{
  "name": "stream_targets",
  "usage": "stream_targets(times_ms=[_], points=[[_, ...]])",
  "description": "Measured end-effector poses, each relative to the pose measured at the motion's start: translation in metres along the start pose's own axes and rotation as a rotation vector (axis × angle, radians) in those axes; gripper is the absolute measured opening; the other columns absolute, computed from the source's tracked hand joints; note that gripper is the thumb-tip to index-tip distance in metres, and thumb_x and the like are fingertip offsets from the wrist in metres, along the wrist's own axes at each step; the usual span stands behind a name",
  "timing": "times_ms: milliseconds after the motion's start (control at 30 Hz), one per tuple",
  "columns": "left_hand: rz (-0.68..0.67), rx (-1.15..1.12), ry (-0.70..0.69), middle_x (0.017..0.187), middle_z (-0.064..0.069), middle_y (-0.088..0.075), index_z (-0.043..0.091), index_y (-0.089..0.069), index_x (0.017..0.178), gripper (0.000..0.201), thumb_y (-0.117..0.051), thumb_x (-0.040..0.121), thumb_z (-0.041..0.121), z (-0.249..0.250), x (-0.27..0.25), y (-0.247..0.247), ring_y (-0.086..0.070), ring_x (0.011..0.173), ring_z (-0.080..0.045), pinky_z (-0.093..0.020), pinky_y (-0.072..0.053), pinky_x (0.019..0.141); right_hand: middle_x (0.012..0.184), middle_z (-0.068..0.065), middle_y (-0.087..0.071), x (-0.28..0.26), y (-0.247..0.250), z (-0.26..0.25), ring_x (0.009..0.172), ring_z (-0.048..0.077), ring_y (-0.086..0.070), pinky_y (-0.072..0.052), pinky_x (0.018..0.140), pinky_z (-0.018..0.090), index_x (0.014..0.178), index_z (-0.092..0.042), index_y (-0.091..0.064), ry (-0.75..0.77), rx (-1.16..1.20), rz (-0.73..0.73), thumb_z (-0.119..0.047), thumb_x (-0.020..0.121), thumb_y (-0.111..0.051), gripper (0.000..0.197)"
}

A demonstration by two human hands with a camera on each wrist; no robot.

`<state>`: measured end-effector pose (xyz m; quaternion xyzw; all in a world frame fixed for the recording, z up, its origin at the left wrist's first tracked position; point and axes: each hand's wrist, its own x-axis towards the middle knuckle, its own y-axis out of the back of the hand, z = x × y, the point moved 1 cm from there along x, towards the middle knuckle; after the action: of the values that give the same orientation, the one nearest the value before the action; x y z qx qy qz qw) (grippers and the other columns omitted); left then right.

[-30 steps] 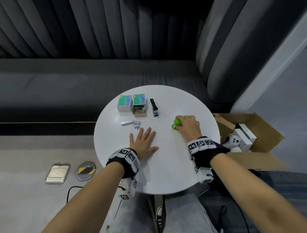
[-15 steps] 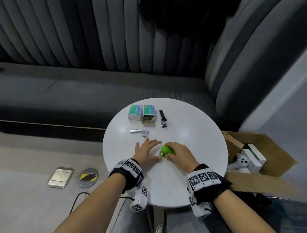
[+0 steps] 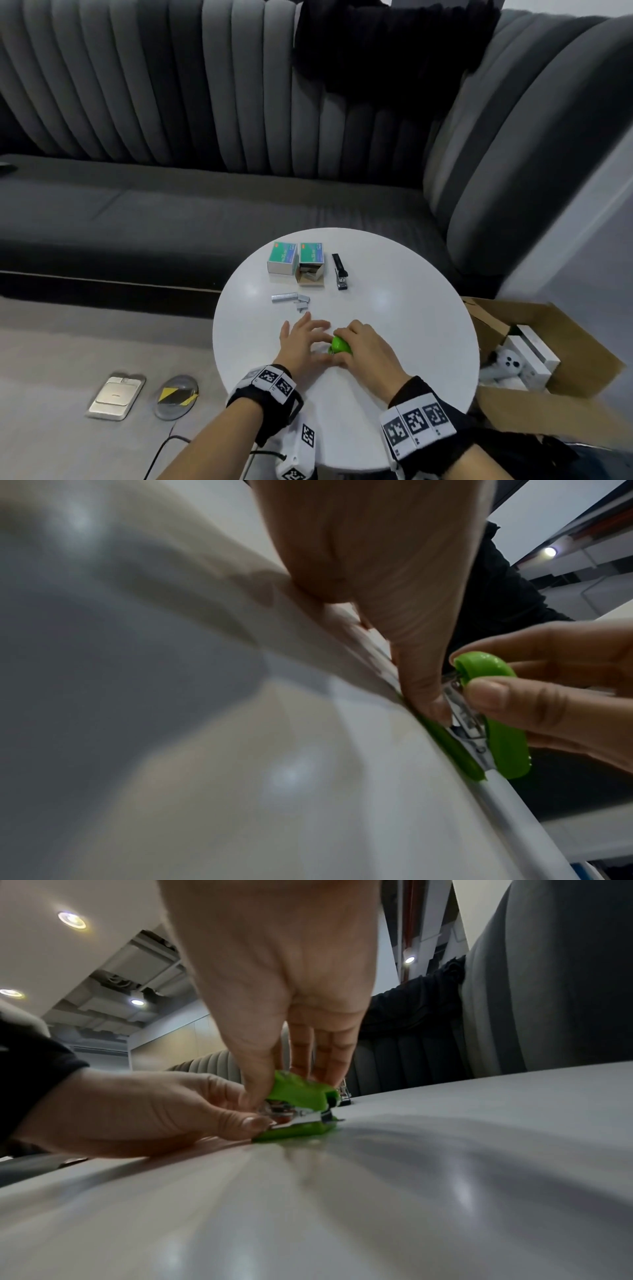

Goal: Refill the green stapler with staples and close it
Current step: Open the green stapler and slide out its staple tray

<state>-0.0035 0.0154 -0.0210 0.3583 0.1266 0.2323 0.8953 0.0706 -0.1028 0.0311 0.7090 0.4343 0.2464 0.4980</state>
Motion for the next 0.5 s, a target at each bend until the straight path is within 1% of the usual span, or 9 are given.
stream_targets(times_ms=[100,233,333,433,500], points=[[0.001,0.02,0.017,0.133,0.011,-0.049,0.021,-0.07,0.095,0.035,-0.075,0.068,0.041,0.0049,-0.0015,0.0013,-0.016,0.142,-0.012,-0.045,0.006,0.116,0.113,0.005,-0.052,-0.0006,0.0001,-0.0015,0.101,0.023,-0.05,-0.042,0.079,0.032,0.117,-0.017,-0.052,0.002,-0.022,0.011,-0.028,0.088,-0.052,0.03],[-0.005,0.038,0.02,0.134,0.011,-0.049,0.019,-0.07,0.09,0.032,-0.075,0.068,0.04,0.006,-0.0017,0.0008,-0.016,0.142,-0.013,-0.046,0.006,0.116,0.113,0.005,-0.052,-0.0027,-0.0001,-0.0033,0.098,0.024,-0.054,-0.038,0.075,0.028,0.116,-0.015,-0.053,0.03,-0.025,0.037,-0.025,0.089,-0.053,0.029],[-0.016,0.051,0.016,0.134,0.012,-0.048,0.02,-0.069,0.088,0.033,-0.075,0.066,0.043,0.0051,-0.0021,0.0004,-0.016,0.142,-0.013,-0.046,0.006,0.115,0.113,0.005,-0.052,-0.0049,0.0016,-0.0043,0.096,0.024,-0.054,-0.038,0.074,0.027,0.115,-0.014,-0.053,0.049,0.002,0.04,-0.024,0.089,-0.054,0.027],[-0.031,0.06,0.014,0.134,0.012,-0.048,0.02,-0.069,0.089,0.034,-0.075,0.067,0.044,0.0057,-0.0022,0.0016,-0.016,0.142,-0.014,-0.047,0.005,0.115,0.112,0.004,-0.052,-0.0083,0.0047,-0.0039,0.096,0.023,-0.054,-0.035,0.074,0.023,0.114,-0.013,-0.054,0.052,0.071,0.046,-0.023,0.089,-0.055,0.027],[-0.042,0.065,0.013,0.135,0.011,-0.048,0.019,-0.069,0.09,0.034,-0.075,0.067,0.044,0.0067,-0.0018,0.003,-0.016,0.143,-0.014,-0.048,0.004,0.115,0.112,0.005,-0.053,-0.0091,0.0061,-0.0028,0.096,0.023,-0.055,-0.037,0.076,0.023,0.115,-0.012,-0.055,0.054,0.11,0.055,-0.022,0.089,-0.056,0.028]])
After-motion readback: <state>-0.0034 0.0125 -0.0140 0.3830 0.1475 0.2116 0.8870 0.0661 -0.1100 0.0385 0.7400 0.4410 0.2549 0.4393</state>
